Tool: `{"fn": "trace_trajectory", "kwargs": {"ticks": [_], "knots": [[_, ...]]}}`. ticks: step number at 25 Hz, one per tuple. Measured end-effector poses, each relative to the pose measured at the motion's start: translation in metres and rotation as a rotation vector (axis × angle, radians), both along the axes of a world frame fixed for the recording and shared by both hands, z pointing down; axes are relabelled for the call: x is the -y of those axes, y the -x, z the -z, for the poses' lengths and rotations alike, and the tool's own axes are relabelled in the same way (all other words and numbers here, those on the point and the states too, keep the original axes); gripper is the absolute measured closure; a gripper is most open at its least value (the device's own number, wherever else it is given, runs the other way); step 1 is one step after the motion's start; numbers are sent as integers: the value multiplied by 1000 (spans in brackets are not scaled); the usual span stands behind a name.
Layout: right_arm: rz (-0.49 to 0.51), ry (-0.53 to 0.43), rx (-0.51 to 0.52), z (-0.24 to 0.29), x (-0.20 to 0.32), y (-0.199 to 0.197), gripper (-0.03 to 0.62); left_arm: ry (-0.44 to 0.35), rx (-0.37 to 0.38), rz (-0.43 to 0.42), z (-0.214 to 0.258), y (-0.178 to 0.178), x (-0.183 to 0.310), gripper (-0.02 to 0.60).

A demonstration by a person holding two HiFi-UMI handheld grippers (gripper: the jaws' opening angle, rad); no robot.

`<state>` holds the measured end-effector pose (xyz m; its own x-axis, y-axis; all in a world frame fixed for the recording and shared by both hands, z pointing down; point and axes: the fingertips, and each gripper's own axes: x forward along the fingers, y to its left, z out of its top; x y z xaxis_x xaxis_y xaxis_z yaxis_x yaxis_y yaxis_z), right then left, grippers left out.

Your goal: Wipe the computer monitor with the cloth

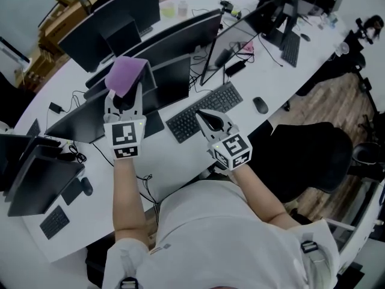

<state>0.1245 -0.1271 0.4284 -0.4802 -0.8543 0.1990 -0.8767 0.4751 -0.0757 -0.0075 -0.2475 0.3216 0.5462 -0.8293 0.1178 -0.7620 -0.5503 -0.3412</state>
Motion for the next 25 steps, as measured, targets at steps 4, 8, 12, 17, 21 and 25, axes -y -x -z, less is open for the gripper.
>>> {"fn": "trace_trajectory", "kwargs": {"ticks": [4, 8, 12, 17, 21, 25], "knots": [[-24, -1, -3, -1, -3, -19, 585, 3, -11, -16, -1, -19, 2, 486], [-43, 3, -3, -3, -6, -36, 585, 5, -14, -35, -1, -40, 3, 486], [-62, 5, -5, -4, -9, -52, 585, 6, -20, -54, -2, -61, 4, 486], [-90, 10, -4, -7, -13, -74, 585, 7, -29, -81, -2, -88, 5, 486], [-105, 5, -7, -6, -15, -88, 585, 12, -35, -104, -3, -108, 5, 486], [-122, 7, -8, -7, -18, -101, 585, 16, -49, -125, -3, -128, 6, 486]]}}
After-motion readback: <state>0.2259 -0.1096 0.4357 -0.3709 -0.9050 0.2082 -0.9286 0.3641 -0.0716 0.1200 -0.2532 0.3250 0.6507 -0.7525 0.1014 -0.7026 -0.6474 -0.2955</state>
